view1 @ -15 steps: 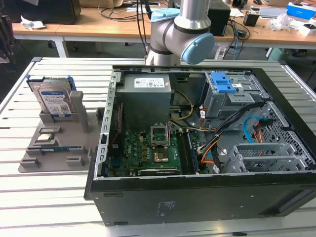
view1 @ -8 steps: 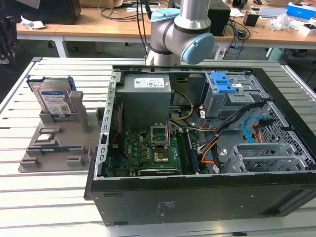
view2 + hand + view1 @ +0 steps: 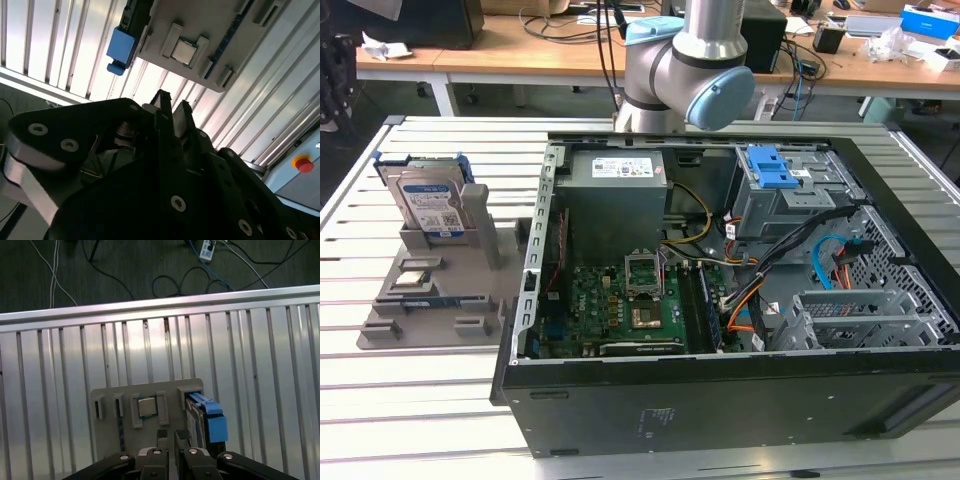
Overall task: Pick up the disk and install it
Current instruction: 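Pick up the disk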
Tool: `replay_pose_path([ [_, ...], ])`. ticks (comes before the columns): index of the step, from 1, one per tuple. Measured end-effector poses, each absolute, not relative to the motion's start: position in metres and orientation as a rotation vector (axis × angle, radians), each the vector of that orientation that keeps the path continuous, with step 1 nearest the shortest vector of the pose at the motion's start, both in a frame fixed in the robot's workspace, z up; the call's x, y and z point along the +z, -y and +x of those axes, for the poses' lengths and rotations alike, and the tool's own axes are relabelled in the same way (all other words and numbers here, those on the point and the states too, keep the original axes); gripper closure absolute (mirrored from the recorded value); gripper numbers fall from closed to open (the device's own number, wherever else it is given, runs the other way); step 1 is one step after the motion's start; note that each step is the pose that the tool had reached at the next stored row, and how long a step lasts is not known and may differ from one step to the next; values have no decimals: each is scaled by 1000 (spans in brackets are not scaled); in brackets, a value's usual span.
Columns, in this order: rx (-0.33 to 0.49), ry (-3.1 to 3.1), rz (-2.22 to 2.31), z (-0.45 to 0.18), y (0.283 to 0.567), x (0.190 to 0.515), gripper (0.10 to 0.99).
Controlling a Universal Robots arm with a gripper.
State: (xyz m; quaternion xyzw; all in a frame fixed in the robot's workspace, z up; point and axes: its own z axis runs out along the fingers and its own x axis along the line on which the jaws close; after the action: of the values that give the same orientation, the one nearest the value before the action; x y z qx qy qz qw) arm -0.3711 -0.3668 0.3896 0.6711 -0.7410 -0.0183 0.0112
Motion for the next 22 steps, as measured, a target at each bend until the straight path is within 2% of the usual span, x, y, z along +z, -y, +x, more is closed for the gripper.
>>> replay_pose_path([
  [1, -56, 2312, 2092, -371, 367, 390, 729],
  [2, -56, 2312, 2091, -371, 367, 390, 729],
  [3, -55, 2313, 2090, -371, 367, 390, 667],
  [8, -55, 2313, 2090, -366, 340, 389, 667],
  [22, -54, 2309, 2093, -353, 331, 359, 667],
])
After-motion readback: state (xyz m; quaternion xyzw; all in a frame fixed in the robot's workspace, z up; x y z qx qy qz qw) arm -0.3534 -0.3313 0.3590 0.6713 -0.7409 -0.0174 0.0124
